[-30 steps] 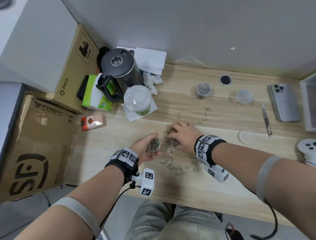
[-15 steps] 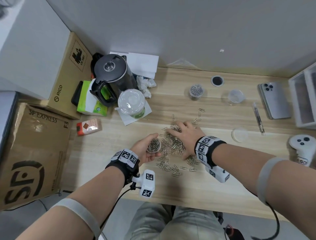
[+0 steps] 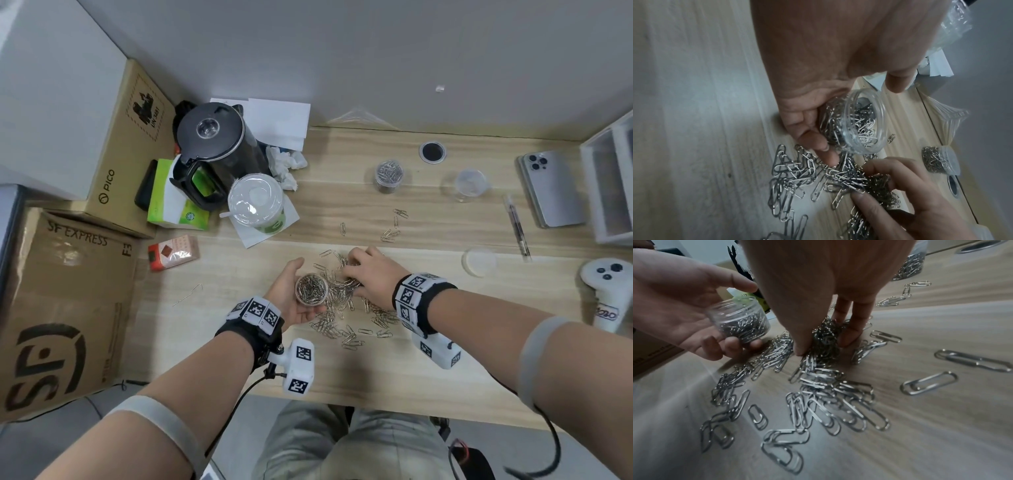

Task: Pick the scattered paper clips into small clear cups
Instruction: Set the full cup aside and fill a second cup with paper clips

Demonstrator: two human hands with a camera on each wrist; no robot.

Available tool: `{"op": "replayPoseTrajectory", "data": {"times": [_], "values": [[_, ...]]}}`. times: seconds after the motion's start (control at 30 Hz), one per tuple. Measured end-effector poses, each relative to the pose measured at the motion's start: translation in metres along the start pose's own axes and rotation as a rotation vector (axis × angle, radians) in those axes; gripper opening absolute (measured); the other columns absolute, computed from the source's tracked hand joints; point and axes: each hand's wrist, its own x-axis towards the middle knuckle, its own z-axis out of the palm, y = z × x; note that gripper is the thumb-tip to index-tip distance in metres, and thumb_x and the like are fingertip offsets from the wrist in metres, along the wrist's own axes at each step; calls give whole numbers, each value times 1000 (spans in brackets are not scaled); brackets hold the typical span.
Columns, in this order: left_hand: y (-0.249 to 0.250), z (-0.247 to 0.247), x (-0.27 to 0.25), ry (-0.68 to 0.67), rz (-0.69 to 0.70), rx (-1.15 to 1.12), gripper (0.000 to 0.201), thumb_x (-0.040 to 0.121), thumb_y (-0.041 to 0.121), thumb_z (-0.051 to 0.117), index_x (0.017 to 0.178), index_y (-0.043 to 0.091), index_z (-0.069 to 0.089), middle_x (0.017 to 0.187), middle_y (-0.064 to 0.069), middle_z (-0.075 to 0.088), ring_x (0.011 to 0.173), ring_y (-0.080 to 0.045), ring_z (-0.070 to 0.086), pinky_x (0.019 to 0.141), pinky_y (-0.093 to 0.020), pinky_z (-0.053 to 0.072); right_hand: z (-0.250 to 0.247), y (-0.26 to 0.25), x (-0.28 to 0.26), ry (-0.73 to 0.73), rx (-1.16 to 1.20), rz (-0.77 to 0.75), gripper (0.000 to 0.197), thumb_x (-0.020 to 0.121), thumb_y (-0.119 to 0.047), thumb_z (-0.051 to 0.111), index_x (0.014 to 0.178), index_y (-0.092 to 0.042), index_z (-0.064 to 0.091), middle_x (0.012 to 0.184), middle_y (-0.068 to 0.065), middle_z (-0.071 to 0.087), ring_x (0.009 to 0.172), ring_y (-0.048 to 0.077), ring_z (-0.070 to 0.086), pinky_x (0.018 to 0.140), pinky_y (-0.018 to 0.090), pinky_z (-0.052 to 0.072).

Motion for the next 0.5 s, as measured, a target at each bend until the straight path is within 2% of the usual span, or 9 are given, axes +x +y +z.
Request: {"op": "replayPoseTrajectory", "data": {"times": [0.1, 0.27, 0.4, 0.5], "values": [[2, 4, -1, 3, 1, -4, 59, 94, 64, 39, 106, 12, 62, 85, -13, 69, 64, -29, 65, 56, -27, 43, 0, 0, -1, -14, 52, 7, 27, 88, -18, 64, 113, -24, 59, 117, 0, 45, 103, 21, 38, 90, 39, 44], [4, 10, -2, 10, -4, 0, 62, 94, 65, 38, 111, 10, 61, 87, -14, 68, 63, -30, 65, 56, -27, 43, 1, 4, -3, -3, 139, 52, 27, 86, -5, 58, 109, -18, 63, 112, 3, 50, 104, 24, 42, 91, 36, 40], [7, 15, -2, 3, -3, 18, 64, 95, 62, 37, 118, 8, 60, 86, -15, 68, 64, -30, 65, 56, -27, 45, -7, 9, -6, 43, 234, 147, 24, 83, -3, 63, 103, -15, 68, 109, 6, 56, 108, 26, 50, 95, 36, 42], [9, 23, -5, 16, 4, 27, 62, 97, 60, 36, 118, 7, 60, 87, -16, 68, 65, -30, 66, 56, -27, 46, -18, 14, -13, 70, 259, 174, 22, 85, -5, 63, 104, -14, 70, 108, 7, 59, 105, 26, 54, 93, 34, 43]]}}
